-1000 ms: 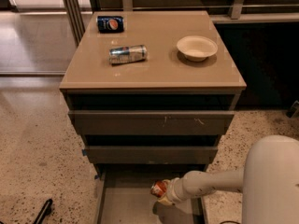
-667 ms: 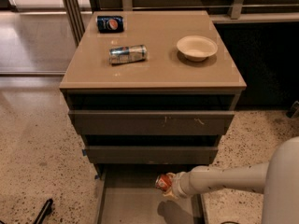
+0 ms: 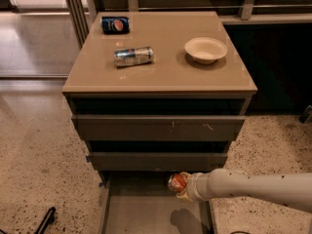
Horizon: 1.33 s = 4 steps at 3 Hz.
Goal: Pick coke can from bottom drawer and place on counter
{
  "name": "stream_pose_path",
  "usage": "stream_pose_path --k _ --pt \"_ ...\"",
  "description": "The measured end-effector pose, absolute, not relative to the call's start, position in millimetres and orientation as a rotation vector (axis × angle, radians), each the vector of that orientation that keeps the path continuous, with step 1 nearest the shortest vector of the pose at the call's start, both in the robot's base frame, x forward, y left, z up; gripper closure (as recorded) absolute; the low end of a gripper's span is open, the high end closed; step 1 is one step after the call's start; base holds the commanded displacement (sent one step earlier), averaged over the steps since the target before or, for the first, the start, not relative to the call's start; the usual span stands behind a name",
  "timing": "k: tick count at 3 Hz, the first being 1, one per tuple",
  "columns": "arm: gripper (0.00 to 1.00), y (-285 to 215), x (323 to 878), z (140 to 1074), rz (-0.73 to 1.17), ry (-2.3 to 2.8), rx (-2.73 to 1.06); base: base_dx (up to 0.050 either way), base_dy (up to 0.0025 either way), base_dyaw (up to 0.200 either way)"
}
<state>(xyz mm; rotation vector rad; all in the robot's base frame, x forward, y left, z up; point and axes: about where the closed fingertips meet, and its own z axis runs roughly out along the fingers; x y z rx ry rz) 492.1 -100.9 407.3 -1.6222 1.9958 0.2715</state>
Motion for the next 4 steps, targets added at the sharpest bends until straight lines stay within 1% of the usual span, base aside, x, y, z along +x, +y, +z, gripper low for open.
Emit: stream_pose_path --k 1,3,4 --pt "1.0 -105.4 491.2 428.7 0.236 1.966 -1.625 0.0 0.0 0.0" --pt "1.0 -129.4 490.3 552.6 0.045 1.811 -1.631 0.0 0.0 0.0" --pt "1.0 -143.6 494.4 612.5 -0.014 1.71 -1.619 0.0 0.0 0.0"
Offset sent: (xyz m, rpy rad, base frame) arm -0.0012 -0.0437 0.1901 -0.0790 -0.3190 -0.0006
